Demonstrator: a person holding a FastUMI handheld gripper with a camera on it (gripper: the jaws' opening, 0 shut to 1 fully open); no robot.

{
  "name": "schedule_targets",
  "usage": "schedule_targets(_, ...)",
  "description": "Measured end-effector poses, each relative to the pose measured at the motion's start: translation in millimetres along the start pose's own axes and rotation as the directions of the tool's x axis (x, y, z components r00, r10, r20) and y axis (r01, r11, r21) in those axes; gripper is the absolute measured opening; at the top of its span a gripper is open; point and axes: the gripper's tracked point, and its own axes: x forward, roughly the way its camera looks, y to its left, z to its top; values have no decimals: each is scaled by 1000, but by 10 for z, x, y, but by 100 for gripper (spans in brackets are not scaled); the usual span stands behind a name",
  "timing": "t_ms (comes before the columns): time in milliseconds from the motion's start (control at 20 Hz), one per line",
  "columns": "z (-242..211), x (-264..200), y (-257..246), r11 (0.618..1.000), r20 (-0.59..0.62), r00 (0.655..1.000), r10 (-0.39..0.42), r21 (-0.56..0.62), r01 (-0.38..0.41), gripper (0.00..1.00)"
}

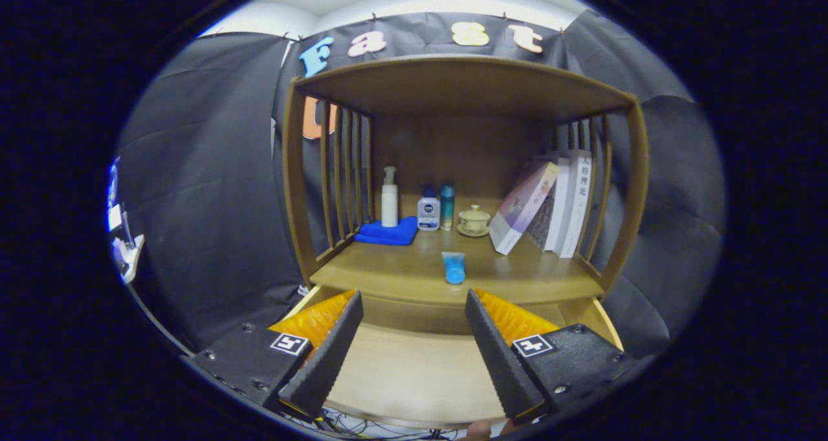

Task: Pull open the drawer, take out the items inside it, and place them on the countertop above the cabinet.

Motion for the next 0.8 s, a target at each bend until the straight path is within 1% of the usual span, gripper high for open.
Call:
schedule_targets(100, -179, -174, 100, 999, 34, 999, 28, -19, -28, 100)
schedule_targets(150, -266, -255, 83, 999, 48, 999, 23, -28, -21, 100)
schedule_targets(250, -380, -400, 35, 1000, 74, 997, -19, -18, 20, 100)
schedule_targets(300, -462, -496, 0, 999, 87, 995, -50, 18, 49, 100)
schedule_targets(400, -559, -664, -28, 995, 164, 983, -85, 67, 75, 100)
schedule_targets(500, -791, -759, -123, 991, 198, 972, -126, 63, 116, 100)
schedule_targets(700, -1294, -846, -182, 987, 173, 972, -160, 32, 157, 100)
schedule_targets(800, -1534, -863, -271, 980, 148, 969, -199, 37, 196, 100)
